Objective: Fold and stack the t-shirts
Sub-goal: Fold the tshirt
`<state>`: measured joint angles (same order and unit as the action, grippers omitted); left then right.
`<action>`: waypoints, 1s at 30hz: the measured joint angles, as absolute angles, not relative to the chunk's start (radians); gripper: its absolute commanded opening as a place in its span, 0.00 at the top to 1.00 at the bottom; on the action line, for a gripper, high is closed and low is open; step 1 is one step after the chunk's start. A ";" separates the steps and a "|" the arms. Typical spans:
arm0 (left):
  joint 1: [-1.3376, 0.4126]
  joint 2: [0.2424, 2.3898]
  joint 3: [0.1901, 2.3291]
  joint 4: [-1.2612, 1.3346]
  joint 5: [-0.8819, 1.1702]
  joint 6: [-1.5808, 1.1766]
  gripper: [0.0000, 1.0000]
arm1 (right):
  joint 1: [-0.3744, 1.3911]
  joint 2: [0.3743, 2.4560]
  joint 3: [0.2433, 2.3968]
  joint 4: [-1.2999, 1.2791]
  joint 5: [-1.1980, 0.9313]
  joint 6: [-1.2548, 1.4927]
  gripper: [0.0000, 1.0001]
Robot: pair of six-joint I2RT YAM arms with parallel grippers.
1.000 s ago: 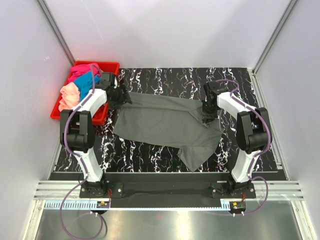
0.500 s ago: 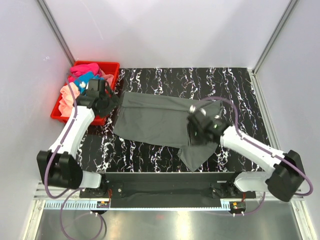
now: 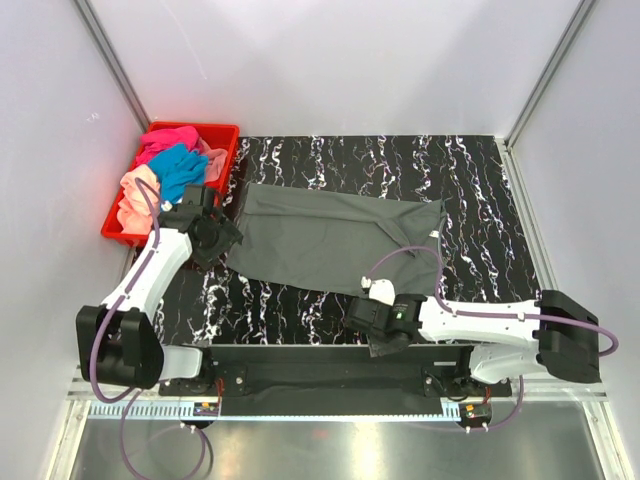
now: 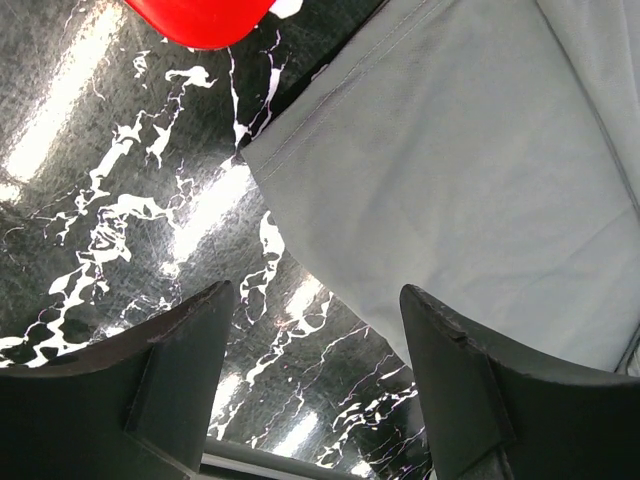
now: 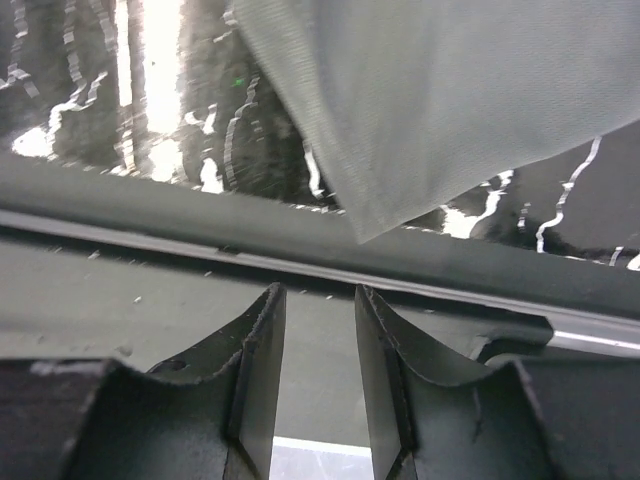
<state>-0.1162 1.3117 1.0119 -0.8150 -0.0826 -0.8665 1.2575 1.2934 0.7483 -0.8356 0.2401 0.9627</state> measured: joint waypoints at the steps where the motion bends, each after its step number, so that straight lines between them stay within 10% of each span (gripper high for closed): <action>1: -0.116 1.311 1.011 -0.813 -0.083 -0.867 0.28 | 1.259 1.293 0.743 -0.836 0.249 0.967 0.58; 23: -0.117 1.310 0.956 -0.708 -0.057 -0.862 0.29 | 1.197 1.433 0.755 -0.812 0.333 0.930 0.59; 30: -0.120 1.310 0.955 -0.700 -0.072 -0.853 0.30 | 1.179 1.466 0.768 -0.775 0.332 0.913 0.80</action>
<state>-0.1200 1.3102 0.9546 -0.6998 -0.0723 -0.8532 1.1790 1.4658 0.7685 -0.7750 0.3325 0.9127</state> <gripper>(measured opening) 0.709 0.287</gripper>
